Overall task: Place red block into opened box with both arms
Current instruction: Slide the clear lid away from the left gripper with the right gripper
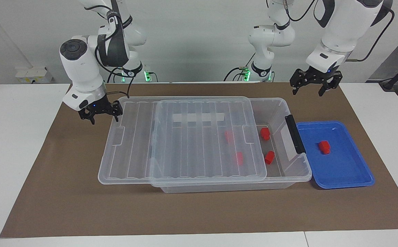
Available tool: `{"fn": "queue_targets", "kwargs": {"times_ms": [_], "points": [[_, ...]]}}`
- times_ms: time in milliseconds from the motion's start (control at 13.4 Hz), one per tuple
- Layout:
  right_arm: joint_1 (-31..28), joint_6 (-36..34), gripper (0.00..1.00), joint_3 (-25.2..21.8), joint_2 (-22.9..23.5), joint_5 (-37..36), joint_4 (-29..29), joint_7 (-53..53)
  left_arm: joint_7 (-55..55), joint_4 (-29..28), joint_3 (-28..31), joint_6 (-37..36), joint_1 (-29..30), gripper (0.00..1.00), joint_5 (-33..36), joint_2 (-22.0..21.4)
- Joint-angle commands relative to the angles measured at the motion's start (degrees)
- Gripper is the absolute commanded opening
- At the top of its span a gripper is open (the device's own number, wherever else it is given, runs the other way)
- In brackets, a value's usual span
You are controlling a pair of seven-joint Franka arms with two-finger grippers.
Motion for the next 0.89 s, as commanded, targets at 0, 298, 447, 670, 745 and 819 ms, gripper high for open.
{"fn": "queue_targets", "kwargs": {"times_ms": [0, 298, 447, 670, 745, 819], "points": [[-3.1, 0.2, 0.96, 0.5, -1.6, -1.1, -1.7, -3.5, -0.1, -1.8, 0.1, 0.6, 0.2, 1.0, -0.8, -1.6], [-4.5, 0.5, 0.96, 0.5, -1.4, -1.1, -1.6, -4.8, -0.1, -1.8, 0.1, 0.6, 0.2, 1.0, -0.8, -1.6], [-5.4, 0.6, 0.96, 0.4, -1.4, -1.1, -1.6, -5.0, -0.1, -1.8, 0.1, 0.5, 0.2, 1.0, -0.8, -1.6], [-5.5, 0.7, 0.97, 0.4, -1.2, -1.0, -1.2, -5.3, -0.1, -1.8, 0.1, 0.6, 0.2, 1.0, -0.8, -1.6], [-5.5, 0.6, 0.98, 0.4, -1.1, -0.9, -1.0, -5.0, -0.1, -1.8, 0.1, 0.6, 0.2, 1.0, -0.8, -1.6], [-5.3, 0.6, 0.98, 0.4, -1.2, -0.6, -0.3, -4.6, -0.1, -1.8, 0.1, 0.6, 0.2, 1.0, -0.8, -1.6]]}}
